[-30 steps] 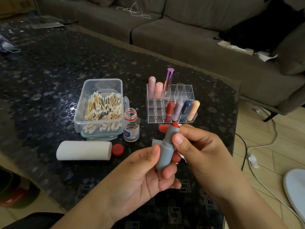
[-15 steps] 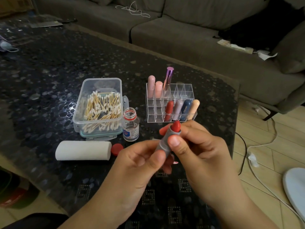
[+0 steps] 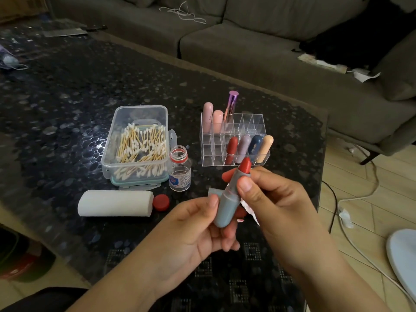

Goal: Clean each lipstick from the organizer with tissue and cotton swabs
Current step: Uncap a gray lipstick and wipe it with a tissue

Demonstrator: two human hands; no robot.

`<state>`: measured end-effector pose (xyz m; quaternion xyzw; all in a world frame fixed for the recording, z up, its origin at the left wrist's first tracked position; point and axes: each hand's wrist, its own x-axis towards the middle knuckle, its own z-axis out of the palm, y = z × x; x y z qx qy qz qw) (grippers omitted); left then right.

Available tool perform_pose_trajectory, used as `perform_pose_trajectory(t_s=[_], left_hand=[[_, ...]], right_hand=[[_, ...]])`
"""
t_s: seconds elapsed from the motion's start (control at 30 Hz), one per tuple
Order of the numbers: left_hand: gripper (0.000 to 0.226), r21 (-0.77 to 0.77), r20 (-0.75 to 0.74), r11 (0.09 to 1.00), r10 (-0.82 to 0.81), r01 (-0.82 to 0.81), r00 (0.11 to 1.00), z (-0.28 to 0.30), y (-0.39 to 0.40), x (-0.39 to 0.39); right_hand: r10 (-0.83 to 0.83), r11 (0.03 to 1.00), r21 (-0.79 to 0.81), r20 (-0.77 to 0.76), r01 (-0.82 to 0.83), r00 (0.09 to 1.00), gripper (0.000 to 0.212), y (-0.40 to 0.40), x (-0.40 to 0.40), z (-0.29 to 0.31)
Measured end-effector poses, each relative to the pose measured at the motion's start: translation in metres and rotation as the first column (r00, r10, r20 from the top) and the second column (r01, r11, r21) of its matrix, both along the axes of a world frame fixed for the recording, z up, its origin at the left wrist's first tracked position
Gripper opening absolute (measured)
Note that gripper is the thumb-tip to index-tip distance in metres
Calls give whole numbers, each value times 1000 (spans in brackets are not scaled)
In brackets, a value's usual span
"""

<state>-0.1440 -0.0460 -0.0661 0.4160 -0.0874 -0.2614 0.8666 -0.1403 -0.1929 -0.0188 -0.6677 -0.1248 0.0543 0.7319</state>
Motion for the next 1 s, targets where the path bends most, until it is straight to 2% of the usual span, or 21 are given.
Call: perform_pose_trajectory(t_s=[0.1,0.2,0.27,0.33,0.4,0.43,0.53,0.63,0.7,0.73,0.83,0.9,1.0], left_hand=[[38,32,23,990,137,-138,990,0,-4,-1],[39,232,182,920,277,-315,943,-3,-4,-3],[34,318,254,868,309,-381,917,-4,-5,-2],[46,279,186,917,239,-285,953,-6,-7,0],[58,122,41,982,141,-145,989,-6,-8,2],[55,74,17,991,107,-108,994,-6,-6,3],[38,74,50,992,102,-106,994,-4,-1,2],[36,93,2,982,162,-162,987,0,-1,2],[36,170,-57,952,269,-256,962,1,-1,5],[37,211,-55,933,309,-291,950,0,0,7],[39,315,14,879,373,-358,928,1,2,11],[37,359,41,848,403,-390,914,1,-1,13],[35,401,82,812,430,-425,899,-2,-5,15]], right_hand=[[-109,985,-126,99,121,989,23,-1,2,-4],[-172,969,-162,108,188,979,20,-1,2,-8],[-190,960,-190,100,206,977,22,-1,3,-9],[-178,967,-172,64,187,982,21,1,3,-9],[-141,985,-101,-17,138,990,21,2,3,-8],[-115,991,-68,-51,112,992,22,3,2,-8],[-49,998,-32,-84,46,995,26,4,1,-6],[-43,980,-196,-79,27,996,38,-2,6,-4],[-129,900,-426,-53,95,990,57,-14,14,-14],[-201,820,-548,-3,166,980,58,-22,18,-19],[-275,473,-821,208,320,939,45,-46,30,-31],[-221,336,-904,198,266,955,45,-57,33,-37],[-112,249,-961,91,117,989,52,-57,31,-45]])
